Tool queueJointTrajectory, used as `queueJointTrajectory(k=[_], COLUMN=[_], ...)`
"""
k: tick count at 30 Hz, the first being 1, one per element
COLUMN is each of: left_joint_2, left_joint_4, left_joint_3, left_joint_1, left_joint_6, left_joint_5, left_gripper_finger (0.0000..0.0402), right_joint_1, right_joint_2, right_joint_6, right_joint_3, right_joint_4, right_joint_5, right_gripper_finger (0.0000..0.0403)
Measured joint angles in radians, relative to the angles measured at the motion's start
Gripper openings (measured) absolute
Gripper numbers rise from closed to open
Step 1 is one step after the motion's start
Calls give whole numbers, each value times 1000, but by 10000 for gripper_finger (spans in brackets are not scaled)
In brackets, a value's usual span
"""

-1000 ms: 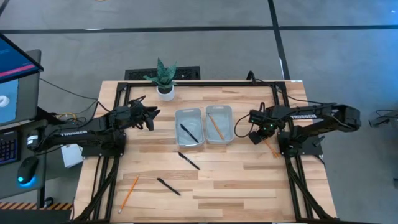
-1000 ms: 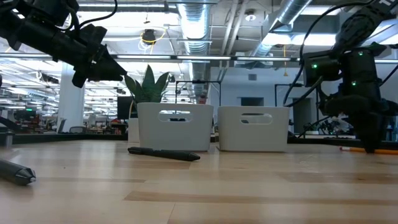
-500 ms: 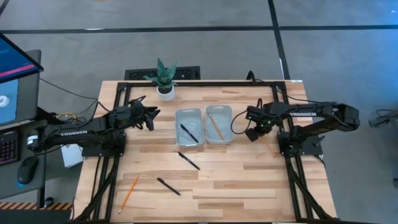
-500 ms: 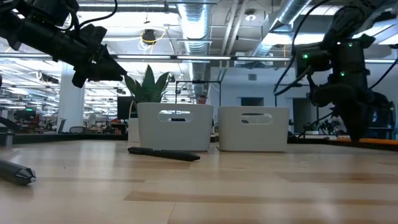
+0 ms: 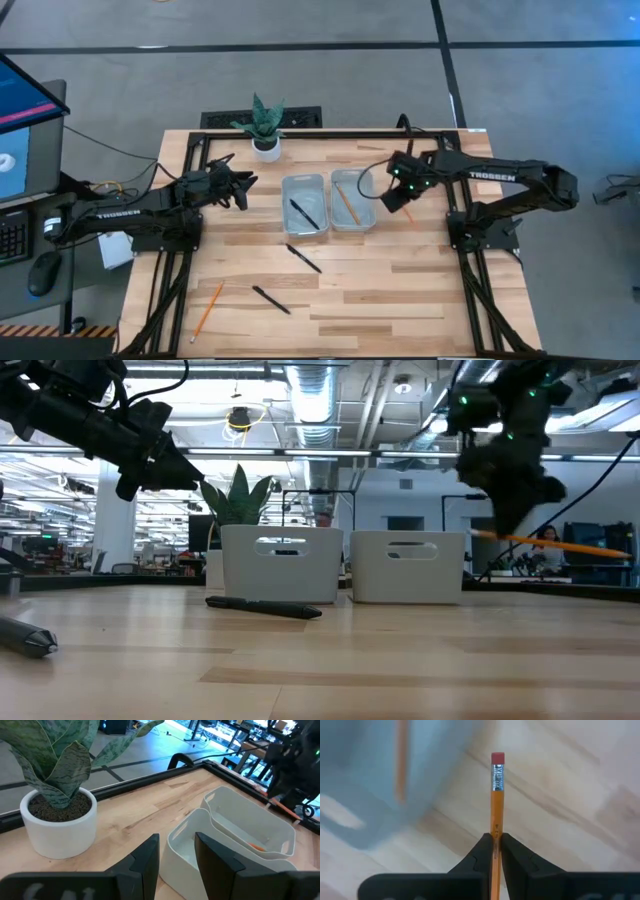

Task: Sort pens & pencils
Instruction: Put the right orange pencil into the right gray bin

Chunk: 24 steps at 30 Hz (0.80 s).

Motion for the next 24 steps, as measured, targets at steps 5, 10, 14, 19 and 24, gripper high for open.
queueJointTrajectory(k=[5, 10, 14, 19, 24], left_joint_2=[0, 0, 0, 0, 0], left_joint_4=[0, 0, 0, 0, 0], left_joint_3=[0, 0, 0, 0, 0], left_joint_1=[0, 0, 0, 0, 0], left_joint_6=[-1, -2, -2, -2, -2], left_joint_5=[0, 0, 0, 0, 0], left_gripper_finger=[115, 115, 115, 115, 115], right_joint_1=[0, 0, 0, 0, 9], right_joint_2=[0, -1, -1, -1, -1], right_joint_6=[-43, -71, -77, -78, -78], right_joint_3=[81, 134, 150, 150, 150], right_joint_4=[78, 186, 307, 420, 454], right_joint_5=[0, 0, 7, 7, 7], right_gripper_finger=[51, 51, 51, 51, 51])
